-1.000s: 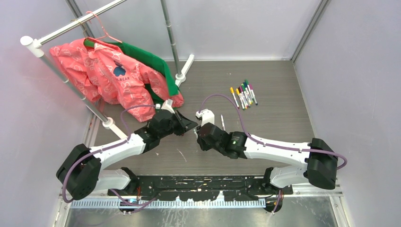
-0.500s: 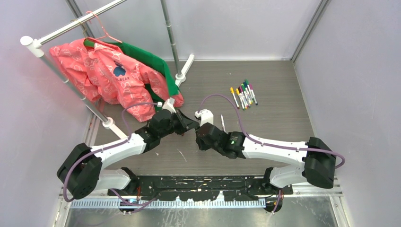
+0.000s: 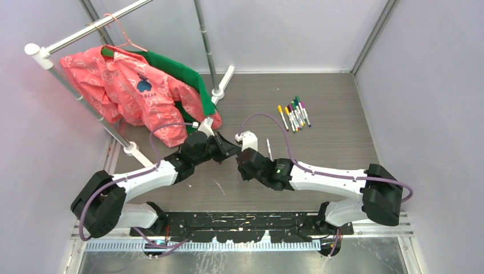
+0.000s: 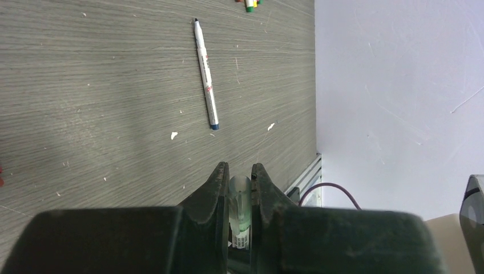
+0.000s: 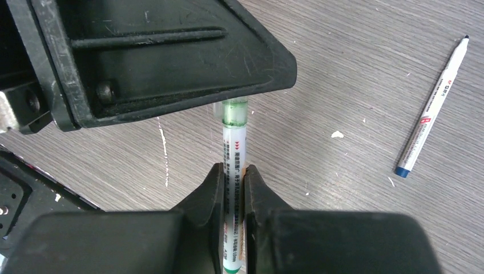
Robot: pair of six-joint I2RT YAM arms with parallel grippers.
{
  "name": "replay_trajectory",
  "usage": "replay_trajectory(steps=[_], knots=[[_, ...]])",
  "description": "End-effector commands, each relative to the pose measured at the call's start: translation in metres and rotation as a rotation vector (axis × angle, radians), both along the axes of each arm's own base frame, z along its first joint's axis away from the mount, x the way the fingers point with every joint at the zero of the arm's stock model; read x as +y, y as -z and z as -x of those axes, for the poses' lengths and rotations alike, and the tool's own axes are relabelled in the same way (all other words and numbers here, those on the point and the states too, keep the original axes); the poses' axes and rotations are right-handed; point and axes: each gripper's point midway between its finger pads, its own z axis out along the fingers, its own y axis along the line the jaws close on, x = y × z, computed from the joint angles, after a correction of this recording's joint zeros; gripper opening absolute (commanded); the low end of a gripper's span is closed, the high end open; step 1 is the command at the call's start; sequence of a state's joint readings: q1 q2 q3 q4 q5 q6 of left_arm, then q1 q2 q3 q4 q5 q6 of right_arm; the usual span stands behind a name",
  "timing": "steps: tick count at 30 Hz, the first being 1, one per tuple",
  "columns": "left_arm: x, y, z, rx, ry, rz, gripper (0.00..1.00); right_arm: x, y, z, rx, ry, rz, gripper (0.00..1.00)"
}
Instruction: Open the pen caps
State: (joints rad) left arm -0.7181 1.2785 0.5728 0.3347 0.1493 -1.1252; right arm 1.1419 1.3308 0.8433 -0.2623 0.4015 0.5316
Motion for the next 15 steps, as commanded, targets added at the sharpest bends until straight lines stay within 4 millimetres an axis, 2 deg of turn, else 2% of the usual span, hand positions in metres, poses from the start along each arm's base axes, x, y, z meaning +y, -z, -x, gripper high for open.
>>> replay_trajectory(steps=[1,15], knots=[[-0.005,-0.026,-0.009,-0.078,-0.001,0.027,0.0,0.013,-0.018,-0.008,-0.045,0.01,-0.068,0.01],[0.027,-0.029,-0.043,-0.04,-0.117,0.018,0.0,-0.006,0.007,0.009,0.002,-0.011,-0.069,0.01]])
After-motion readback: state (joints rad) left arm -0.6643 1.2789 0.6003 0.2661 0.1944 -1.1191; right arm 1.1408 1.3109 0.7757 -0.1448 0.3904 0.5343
